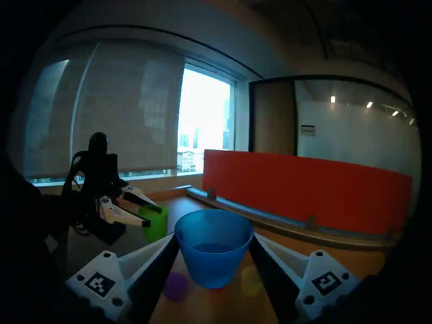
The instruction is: Pour water
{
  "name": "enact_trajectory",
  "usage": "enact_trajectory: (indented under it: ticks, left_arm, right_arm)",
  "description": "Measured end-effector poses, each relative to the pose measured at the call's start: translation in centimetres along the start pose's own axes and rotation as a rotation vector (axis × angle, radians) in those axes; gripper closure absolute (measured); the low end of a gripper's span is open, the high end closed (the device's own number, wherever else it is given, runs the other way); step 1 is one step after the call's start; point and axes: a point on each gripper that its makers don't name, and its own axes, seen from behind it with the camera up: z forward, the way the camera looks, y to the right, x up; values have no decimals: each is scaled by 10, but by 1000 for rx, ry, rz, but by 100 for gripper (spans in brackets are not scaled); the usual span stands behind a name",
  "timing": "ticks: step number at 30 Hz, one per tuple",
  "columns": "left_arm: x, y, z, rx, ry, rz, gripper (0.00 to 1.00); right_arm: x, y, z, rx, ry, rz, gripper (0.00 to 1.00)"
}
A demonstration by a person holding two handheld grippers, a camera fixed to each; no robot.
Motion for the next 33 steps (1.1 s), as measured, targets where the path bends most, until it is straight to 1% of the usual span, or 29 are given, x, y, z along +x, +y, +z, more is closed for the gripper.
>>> enact_trajectory:
  ticks: [5, 11, 18, 24, 27, 33]
  left_arm:
    - [1, 2, 1, -4, 2, 1, 11]
    - [2, 7, 1, -18, 7, 2, 11]
    - [0, 9, 2, -20, 9, 12, 11]
    - [-3, 11, 1, -15, 10, 29, 11]
    - [-4, 14, 1, -21, 20, 22, 11]
    - [-5, 22, 0, -41, 41, -8, 11]
  right_arm:
    - [4, 0, 2, 1, 15, 1, 9]
    - [11, -3, 2, 3, 28, 0, 10]
    - [13, -3, 3, 10, 35, -5, 10]
    - [16, -3, 4, 12, 40, -26, 10]
    - [17, -4, 5, 16, 37, -44, 10]
    - [20, -10, 8, 33, 31, -86, 10]
